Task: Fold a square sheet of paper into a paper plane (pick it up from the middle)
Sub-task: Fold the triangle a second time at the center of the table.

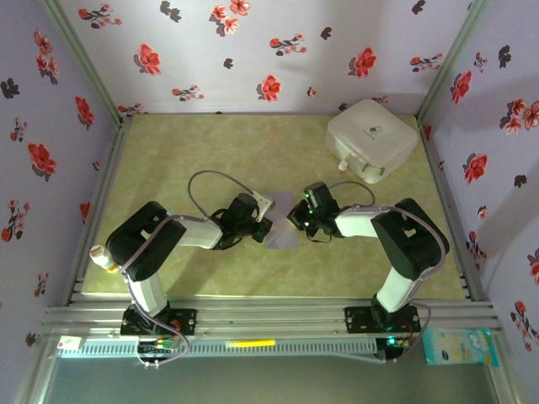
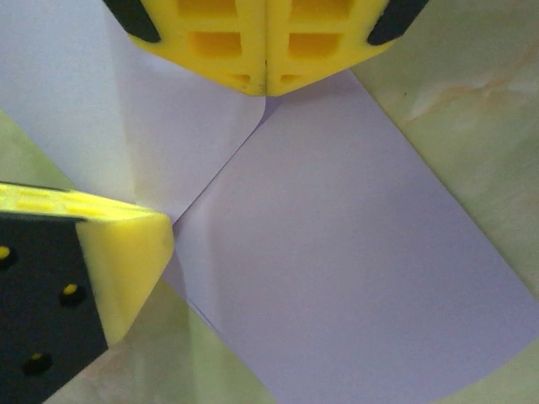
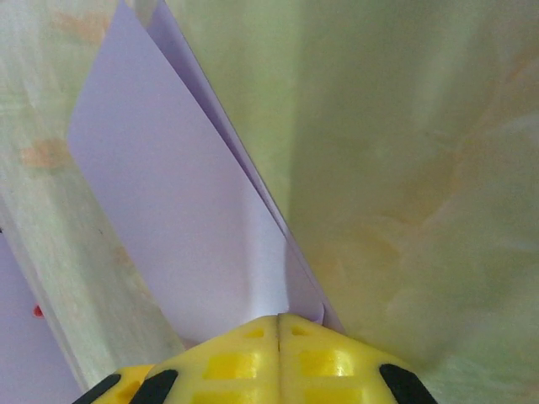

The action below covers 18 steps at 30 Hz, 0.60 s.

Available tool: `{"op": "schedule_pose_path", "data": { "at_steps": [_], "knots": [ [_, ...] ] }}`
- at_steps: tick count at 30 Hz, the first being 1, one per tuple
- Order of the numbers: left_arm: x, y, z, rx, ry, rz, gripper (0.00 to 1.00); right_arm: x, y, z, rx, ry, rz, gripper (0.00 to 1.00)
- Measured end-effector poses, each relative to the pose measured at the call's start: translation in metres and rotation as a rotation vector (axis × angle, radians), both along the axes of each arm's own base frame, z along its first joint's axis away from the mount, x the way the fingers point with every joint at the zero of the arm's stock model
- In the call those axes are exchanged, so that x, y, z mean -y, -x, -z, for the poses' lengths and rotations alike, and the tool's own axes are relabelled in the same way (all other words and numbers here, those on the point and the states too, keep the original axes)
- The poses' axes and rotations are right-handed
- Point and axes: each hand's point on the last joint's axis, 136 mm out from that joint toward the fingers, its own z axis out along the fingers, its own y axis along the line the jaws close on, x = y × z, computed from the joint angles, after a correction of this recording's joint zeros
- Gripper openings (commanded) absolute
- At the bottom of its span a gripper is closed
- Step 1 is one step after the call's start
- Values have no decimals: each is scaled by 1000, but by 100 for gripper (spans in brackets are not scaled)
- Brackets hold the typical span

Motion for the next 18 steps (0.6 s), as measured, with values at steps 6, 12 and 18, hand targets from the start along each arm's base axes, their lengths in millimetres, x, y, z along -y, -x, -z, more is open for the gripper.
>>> {"op": "schedule_pose_path", "data": {
  "at_steps": [6, 12, 18],
  "knots": [
    [0, 0, 0, -3, -3, 0, 0, 4, -13, -7, 21, -18, 21, 0],
    [0, 0, 0, -4, -4, 0, 0, 8, -14, 5, 3, -3, 36, 0],
    [0, 0, 0, -4, -4, 0, 0, 9, -14, 4, 28, -7, 35, 0]
  ]
}}
